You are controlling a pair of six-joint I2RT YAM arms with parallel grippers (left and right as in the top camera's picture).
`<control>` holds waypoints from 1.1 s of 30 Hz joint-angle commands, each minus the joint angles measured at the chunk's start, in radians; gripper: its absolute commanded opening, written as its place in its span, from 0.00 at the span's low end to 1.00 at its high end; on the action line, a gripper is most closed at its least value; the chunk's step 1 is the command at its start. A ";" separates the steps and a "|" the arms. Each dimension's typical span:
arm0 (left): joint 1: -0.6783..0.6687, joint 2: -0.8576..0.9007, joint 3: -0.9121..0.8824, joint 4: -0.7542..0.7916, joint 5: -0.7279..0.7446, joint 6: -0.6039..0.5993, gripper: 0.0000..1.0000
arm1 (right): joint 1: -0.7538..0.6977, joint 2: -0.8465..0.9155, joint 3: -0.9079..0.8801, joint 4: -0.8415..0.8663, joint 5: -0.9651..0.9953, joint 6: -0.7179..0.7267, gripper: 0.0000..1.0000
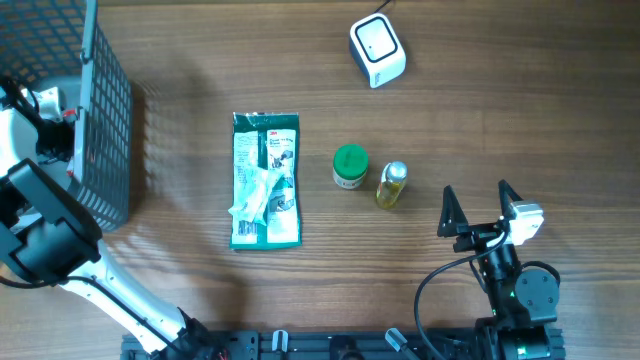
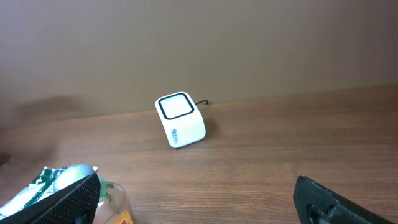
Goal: Scan the item barcode
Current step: 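Reach the left gripper into the basket and grasp the red-orange packets, then carry the red packets out and lower them beside the gloves packet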
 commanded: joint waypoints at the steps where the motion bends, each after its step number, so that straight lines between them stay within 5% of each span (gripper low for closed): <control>1: -0.013 0.077 -0.040 -0.029 0.101 -0.007 0.04 | 0.003 -0.003 -0.001 0.003 0.013 0.007 1.00; 10: -0.017 -0.240 0.071 -0.026 0.101 -0.124 0.04 | 0.003 -0.003 -0.001 0.003 0.013 0.007 1.00; 19: -0.070 -0.691 0.075 -0.097 0.120 -0.493 0.04 | 0.003 -0.003 -0.001 0.003 0.013 0.008 1.00; 27: -0.450 -0.805 0.065 -0.403 0.116 -0.528 0.04 | 0.003 -0.003 -0.001 0.003 0.013 0.007 1.00; 33: -0.738 -0.805 -0.086 -0.447 -0.001 -0.640 0.04 | 0.003 -0.003 -0.001 0.003 0.013 0.007 1.00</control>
